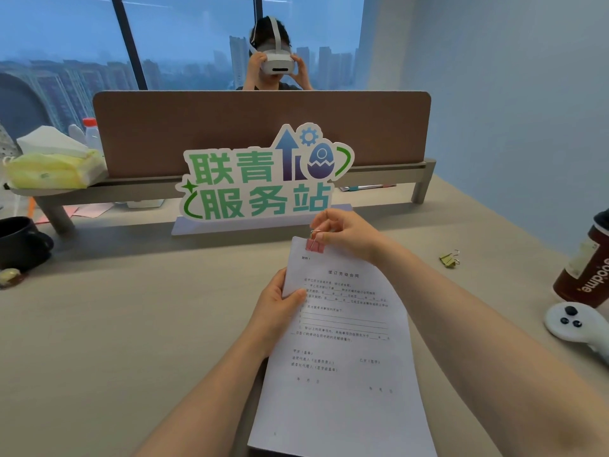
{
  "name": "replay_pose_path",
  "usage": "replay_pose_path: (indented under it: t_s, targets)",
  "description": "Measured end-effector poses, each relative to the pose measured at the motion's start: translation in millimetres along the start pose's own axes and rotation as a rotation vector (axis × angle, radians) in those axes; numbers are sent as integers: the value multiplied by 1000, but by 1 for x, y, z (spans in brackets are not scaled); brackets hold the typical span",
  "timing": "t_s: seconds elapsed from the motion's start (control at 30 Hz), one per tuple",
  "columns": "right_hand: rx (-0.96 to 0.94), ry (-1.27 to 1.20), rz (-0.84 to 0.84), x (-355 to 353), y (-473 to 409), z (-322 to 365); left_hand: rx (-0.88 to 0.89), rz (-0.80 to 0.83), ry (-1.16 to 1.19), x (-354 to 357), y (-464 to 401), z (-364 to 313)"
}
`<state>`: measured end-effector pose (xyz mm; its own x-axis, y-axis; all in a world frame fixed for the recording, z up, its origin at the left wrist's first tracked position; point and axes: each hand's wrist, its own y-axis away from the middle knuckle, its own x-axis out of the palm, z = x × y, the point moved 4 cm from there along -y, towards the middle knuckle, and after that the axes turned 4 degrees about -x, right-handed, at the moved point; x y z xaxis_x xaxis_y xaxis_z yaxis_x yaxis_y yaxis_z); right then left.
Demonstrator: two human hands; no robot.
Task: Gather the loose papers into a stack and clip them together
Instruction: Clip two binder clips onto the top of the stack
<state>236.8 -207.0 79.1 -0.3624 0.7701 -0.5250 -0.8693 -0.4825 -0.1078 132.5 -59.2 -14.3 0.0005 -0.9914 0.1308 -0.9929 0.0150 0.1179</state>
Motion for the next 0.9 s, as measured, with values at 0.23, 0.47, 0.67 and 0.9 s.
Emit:
replay_pose_path:
  t_s: [0.23,0.47,0.67,0.9]
  targets:
    - [104,147,-678,-70,35,-49,-46,-14,-8,-3,0,2]
    - [567,180,-906,-116,95,-136,-87,-41,12,-7,-2,2]
    - [691,181,-960,-130,109,-168,-115,-54,34,-11,-5,3]
    - [726,256,-893,-141,101,-183,-110,-64,38,-14,-8,6]
